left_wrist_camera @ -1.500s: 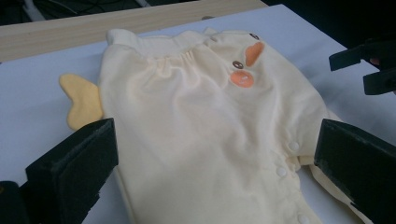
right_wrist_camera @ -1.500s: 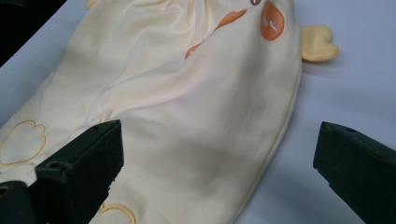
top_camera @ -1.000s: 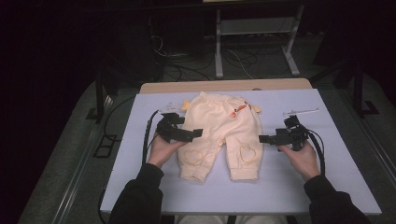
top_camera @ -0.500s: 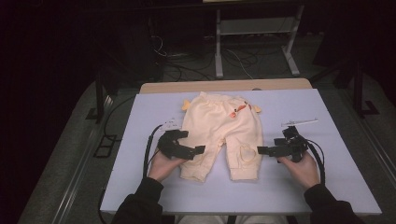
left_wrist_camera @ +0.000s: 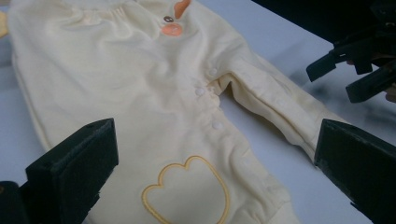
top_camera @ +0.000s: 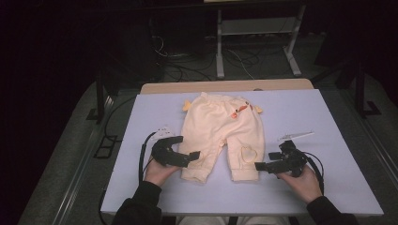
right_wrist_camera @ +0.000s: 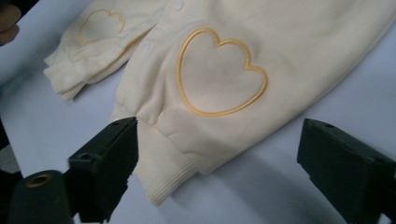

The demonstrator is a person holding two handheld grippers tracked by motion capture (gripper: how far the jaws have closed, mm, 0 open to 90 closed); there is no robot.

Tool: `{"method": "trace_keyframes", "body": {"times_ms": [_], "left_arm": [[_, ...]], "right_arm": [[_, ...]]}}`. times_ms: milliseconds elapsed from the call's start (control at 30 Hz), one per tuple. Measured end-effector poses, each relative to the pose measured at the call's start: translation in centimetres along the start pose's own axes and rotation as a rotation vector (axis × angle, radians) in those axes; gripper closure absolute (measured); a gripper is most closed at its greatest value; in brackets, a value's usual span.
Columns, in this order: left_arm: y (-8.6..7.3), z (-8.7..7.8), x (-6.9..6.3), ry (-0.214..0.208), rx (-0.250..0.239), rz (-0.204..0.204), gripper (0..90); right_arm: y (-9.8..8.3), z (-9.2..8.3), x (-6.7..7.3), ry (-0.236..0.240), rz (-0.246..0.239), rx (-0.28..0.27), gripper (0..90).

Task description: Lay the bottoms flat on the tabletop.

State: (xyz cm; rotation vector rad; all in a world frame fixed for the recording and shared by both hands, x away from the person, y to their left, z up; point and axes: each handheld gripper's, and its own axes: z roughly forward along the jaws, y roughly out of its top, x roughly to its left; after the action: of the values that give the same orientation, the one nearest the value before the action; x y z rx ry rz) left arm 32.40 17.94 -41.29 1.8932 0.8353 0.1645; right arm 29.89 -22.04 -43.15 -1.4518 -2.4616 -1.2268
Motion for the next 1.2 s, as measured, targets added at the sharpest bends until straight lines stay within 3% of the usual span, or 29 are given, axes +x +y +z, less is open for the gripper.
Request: {"method": "trace_keyframes", "body": {"times_ms": [167,267,400,467,667,967,1200], "left_arm": [[-0.2,-0.6,0.1,0.008,-0.016,-0.004,0.0],[-0.3,-0.8,0.2,0.014,-0.023,-0.004,0.0],[-0.4,-1.3,0.6,0.028,-0.028,-0.014,0.0],[-0.5,-1.6,0.7,0.034,-0.040,-0.021,0.0],[-1.1,-3.1,1.3,0.052,-0.059,-0.044,0.0],[-1.9,-5.2,2.3,0.095,-0.085,-0.083,0.0],[-2.2,-5.7,2.7,0.112,-0.079,-0.087,0.0]], "right_arm": [[-0.1,1.1,0.5,-0.021,-0.015,0.060,27.0],[-0.1,1.8,0.8,-0.050,-0.025,0.093,44.0],[0.2,2.1,0.9,-0.035,-0.025,0.105,70.0],[0.3,2.1,0.9,-0.033,-0.036,0.106,75.6],[0.4,0.8,0.3,-0.027,-0.051,0.119,79.3],[-0.4,-1.9,-1.7,-0.023,-0.010,0.107,79.7],[-1.2,-2.3,-2.3,-0.003,0.021,0.122,79.7]]}}
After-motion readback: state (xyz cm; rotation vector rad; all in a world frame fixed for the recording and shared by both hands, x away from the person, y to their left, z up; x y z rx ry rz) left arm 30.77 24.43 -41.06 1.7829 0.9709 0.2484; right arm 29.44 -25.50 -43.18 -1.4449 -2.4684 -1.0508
